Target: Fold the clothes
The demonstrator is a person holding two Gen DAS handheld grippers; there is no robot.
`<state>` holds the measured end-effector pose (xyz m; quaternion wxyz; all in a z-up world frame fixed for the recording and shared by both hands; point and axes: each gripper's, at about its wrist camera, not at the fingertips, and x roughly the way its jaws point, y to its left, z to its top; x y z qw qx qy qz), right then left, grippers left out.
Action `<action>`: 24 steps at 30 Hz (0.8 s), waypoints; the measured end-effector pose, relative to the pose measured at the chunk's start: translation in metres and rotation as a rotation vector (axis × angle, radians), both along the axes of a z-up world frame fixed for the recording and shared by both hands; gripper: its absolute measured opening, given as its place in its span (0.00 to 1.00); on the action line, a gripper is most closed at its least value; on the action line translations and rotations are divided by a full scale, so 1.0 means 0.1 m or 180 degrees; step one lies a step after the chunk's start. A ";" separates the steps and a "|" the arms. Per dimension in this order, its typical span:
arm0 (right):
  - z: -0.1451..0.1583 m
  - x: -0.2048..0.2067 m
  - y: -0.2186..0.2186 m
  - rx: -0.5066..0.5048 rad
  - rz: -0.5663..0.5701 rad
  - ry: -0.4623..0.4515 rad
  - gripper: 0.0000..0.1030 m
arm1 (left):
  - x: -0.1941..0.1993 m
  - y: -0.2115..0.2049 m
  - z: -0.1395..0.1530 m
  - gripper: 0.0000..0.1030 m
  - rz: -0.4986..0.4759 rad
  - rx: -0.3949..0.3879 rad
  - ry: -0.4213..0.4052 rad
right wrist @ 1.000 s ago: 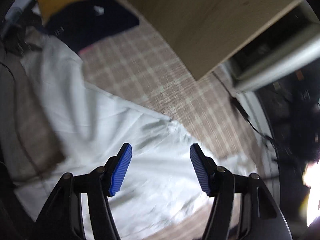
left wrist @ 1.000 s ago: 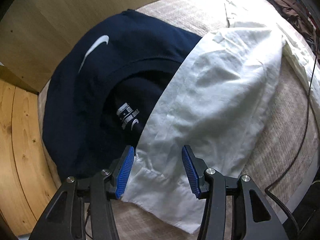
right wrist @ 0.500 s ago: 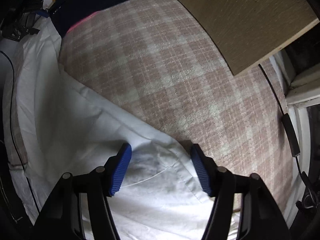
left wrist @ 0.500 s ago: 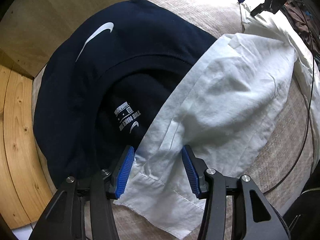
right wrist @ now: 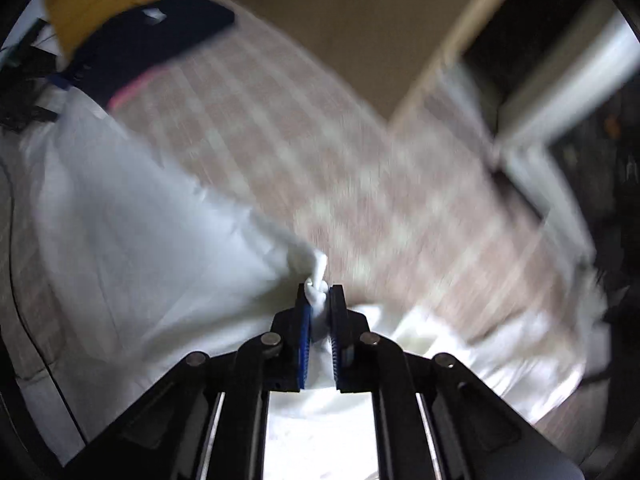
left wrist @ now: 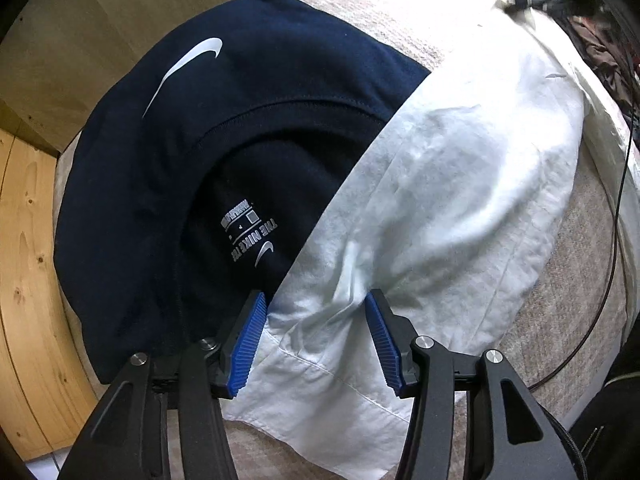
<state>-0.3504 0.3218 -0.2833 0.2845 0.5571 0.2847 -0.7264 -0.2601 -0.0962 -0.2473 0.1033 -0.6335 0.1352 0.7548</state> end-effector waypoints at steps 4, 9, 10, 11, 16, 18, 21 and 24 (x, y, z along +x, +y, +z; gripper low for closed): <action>0.18 0.09 -0.15 0.0022 0.0022 0.0416 0.18 | 0.05 -0.10 0.14 0.48 0.0024 0.0030 0.0042; 0.79 0.25 -0.13 -0.0803 -0.0423 0.0489 0.37 | 0.35 -0.58 0.47 0.48 0.0423 0.0195 0.0177; 0.86 0.37 -0.17 -0.0970 -0.0467 0.0440 0.37 | 0.42 -0.67 0.50 0.48 0.0485 0.0183 0.0184; 0.91 0.49 -0.21 -0.1130 -0.0502 0.0392 0.38 | 0.49 -0.75 0.52 0.48 0.0536 0.0179 0.0189; 1.16 1.02 -0.30 -0.1670 -0.0652 0.0188 0.38 | 0.60 -0.89 0.35 0.48 0.0505 0.0238 0.0115; 1.20 1.19 -0.31 -0.1796 -0.0756 0.0120 0.38 | 0.56 -0.90 0.24 0.48 0.0446 0.0259 0.0092; 1.23 1.42 -0.35 -0.1923 -0.0836 0.0126 0.38 | 0.56 -0.93 0.14 0.48 0.0395 0.0145 0.0099; 1.22 1.55 -0.57 -0.1985 -0.0730 0.0088 0.38 | 0.59 -1.01 0.11 0.48 0.0388 0.0219 0.0101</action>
